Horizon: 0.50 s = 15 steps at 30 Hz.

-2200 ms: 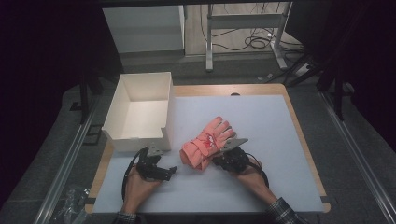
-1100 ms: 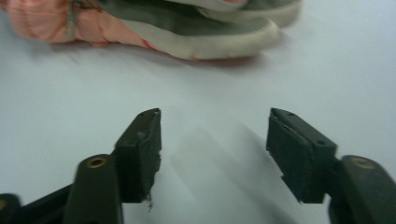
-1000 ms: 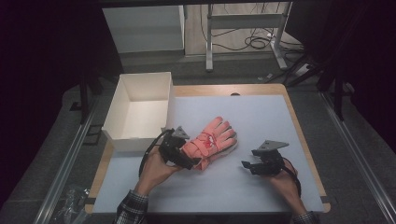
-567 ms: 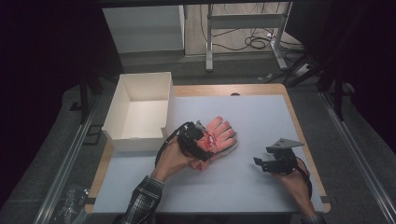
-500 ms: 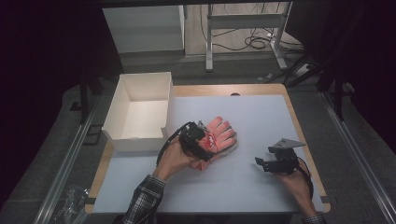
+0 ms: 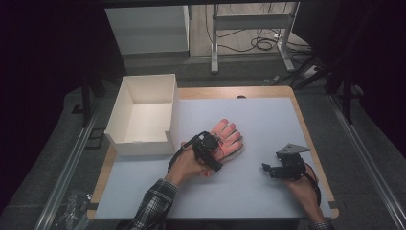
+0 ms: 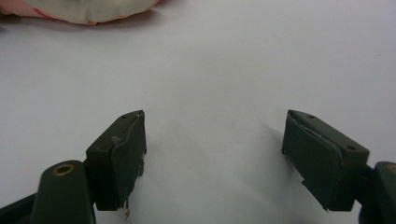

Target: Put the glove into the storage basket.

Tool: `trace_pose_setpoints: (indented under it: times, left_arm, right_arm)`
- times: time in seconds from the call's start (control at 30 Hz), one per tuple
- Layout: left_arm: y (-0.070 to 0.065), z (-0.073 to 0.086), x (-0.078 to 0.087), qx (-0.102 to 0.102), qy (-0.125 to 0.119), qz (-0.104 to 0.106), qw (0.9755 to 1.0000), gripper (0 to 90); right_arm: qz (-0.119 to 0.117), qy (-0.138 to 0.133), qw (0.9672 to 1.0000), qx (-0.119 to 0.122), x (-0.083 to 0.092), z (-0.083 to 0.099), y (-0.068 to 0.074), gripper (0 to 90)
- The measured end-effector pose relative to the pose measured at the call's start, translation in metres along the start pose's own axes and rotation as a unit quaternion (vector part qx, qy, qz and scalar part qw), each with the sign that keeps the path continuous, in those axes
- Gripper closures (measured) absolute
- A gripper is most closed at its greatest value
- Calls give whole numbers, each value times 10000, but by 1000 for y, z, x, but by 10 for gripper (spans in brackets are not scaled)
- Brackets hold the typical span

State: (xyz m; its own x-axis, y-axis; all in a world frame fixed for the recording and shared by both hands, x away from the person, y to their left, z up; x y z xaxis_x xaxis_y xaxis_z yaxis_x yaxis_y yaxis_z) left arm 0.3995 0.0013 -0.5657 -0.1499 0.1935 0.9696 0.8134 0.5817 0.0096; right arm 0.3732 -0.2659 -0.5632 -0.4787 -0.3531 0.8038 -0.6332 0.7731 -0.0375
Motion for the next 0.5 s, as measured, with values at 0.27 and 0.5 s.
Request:
trace_pose_setpoints:
  times: [0.27, 0.5]
  left_arm:
    - [-4, 3, 8, 73, -58, 201, 9998, 278]
    - [-3, 5, 15, 102, -226, 406, 9989, 405]
  right_arm:
    - [11, 7, 10000, 10, 0, 0, 0, 219]
    - [16, 2, 10000, 15, 0, 0, 0, 219]
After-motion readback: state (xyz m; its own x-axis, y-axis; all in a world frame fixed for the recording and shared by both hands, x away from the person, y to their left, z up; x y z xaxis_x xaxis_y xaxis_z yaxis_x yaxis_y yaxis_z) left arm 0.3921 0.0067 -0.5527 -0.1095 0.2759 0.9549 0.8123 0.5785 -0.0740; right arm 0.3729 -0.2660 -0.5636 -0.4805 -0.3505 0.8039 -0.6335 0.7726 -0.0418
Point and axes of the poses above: each handheld gripper's, and its own axes: x roughly backward along the jaws, z roughly out of its underside, y roughly to its left, the point moved 5 cm from there along -x, roughly forward along the jaws, and after that the axes turned 10 degrees about y, right-handed, at the moved point
